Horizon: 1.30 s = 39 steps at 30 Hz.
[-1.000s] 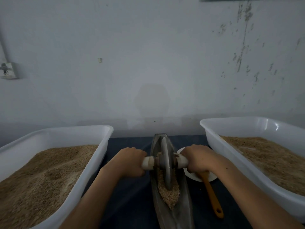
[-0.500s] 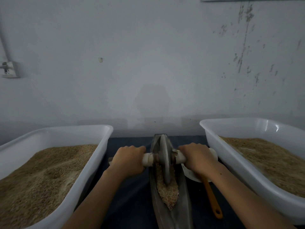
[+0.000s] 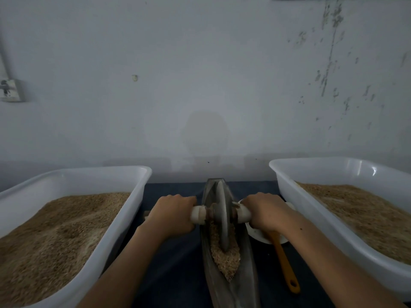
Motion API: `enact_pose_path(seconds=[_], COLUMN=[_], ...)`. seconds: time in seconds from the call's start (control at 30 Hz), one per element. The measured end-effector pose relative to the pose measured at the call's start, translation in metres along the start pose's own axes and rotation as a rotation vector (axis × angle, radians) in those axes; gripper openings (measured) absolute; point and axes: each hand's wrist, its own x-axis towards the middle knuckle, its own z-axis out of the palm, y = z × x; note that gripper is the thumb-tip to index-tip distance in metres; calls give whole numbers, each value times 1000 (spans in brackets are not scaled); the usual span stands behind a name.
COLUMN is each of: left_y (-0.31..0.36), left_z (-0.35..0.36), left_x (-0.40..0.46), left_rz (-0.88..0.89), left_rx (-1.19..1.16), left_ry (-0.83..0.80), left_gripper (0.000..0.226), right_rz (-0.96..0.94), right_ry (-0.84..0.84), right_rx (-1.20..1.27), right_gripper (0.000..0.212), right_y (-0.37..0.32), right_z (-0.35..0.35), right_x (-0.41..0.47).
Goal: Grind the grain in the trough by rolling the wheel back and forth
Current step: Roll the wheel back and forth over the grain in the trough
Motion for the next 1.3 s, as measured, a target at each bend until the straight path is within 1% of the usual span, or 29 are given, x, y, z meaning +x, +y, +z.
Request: enact_pose_path(seconds=[0.07,0.13,0.23,0.3,0.43,0.53,0.63,0.7,0.77,0.83,0.9,0.97,1.07,1.17,1.23,1.3], left_y=[2,3,4,4,2,1,2,3,6,9,11,10,7,5,4,4], left_z=[2,3,1,-2,-8,-8,-6,-4,-2,1,4,4,0,-4,-6,-6], left_x=[-1,-1,-1,0,1,1,1,1,1,1,0,0,1,1,2,2], left_rz=[-29,-49,-52,-45,-11,-1,-24,-61,-95,-131,-150,-140,-93,-54,-36,-30], left_rx=[24,37,22,6,-30,-53,-38,-24,7,40,62,57,23,17,17,11], left_ry=[62,99,60,-18,-184,-235,-192,-133,-44,45,102,108,23,-94,-139,-161], left_gripper=[22,20,17,18,25,25,23,18,14,13,12,13,17,24,26,26], right_rz=[-4,-5,-15,-18,-27,-19,-5,4,17,25,24,18,8,11,9,3], right_ry=[112,188,212,164,-36,-102,-81,-7,91,152,178,184,116,-31,-101,-135], right_rx=[-3,-5,-1,-1,16,18,16,-2,-12,-14,-16,-12,-6,-16,0,11], right_gripper=[22,15,15,17,30,34,33,29,23,19,18,18,21,29,31,35], right_y=[-1,-2,-1,1,3,3,1,0,-2,-4,-5,-5,-4,-3,-2,-1], right_z=[4,6,8,6,-2,-5,-3,0,4,5,6,6,2,-5,-8,-9], right_x=[1,-1,-1,0,0,-1,-1,0,1,1,-1,-1,-3,-4,-5,-5])
